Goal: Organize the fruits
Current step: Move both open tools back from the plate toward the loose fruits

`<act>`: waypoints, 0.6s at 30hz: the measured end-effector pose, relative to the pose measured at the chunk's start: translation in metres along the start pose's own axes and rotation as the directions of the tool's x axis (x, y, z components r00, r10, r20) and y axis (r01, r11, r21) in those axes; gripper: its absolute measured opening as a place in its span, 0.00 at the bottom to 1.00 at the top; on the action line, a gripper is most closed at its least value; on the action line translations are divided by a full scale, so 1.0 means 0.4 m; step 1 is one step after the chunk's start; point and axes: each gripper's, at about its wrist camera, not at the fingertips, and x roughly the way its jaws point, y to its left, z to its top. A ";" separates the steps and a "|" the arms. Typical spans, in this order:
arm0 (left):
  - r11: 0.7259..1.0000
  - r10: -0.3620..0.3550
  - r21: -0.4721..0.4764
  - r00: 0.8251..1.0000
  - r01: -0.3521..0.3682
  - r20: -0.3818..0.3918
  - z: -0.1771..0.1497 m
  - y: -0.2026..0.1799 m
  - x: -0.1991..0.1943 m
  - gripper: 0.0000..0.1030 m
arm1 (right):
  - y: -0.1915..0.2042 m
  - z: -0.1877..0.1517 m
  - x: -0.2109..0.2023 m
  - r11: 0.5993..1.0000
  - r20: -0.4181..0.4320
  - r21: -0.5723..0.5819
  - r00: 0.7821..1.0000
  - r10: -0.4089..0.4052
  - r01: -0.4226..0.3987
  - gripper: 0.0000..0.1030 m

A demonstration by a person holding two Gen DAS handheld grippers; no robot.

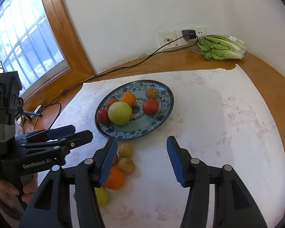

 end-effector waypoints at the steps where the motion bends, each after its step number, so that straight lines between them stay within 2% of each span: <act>1: 1.000 -0.004 -0.003 1.000 0.004 -0.003 -0.005 -0.001 -0.006 0.63 | -0.001 -0.004 -0.002 1.000 -0.003 0.003 1.000 0.000 0.000 0.53; 6: 1.000 -0.029 0.001 1.000 0.029 -0.011 -0.036 -0.012 -0.036 0.63 | -0.001 -0.035 -0.022 1.000 -0.019 0.008 1.000 0.009 -0.009 0.53; 18: 1.000 -0.010 0.020 0.999 0.010 -0.036 -0.145 -0.006 -0.076 0.63 | 0.032 -0.093 -0.072 0.999 -0.027 -0.009 0.999 0.036 -0.036 0.53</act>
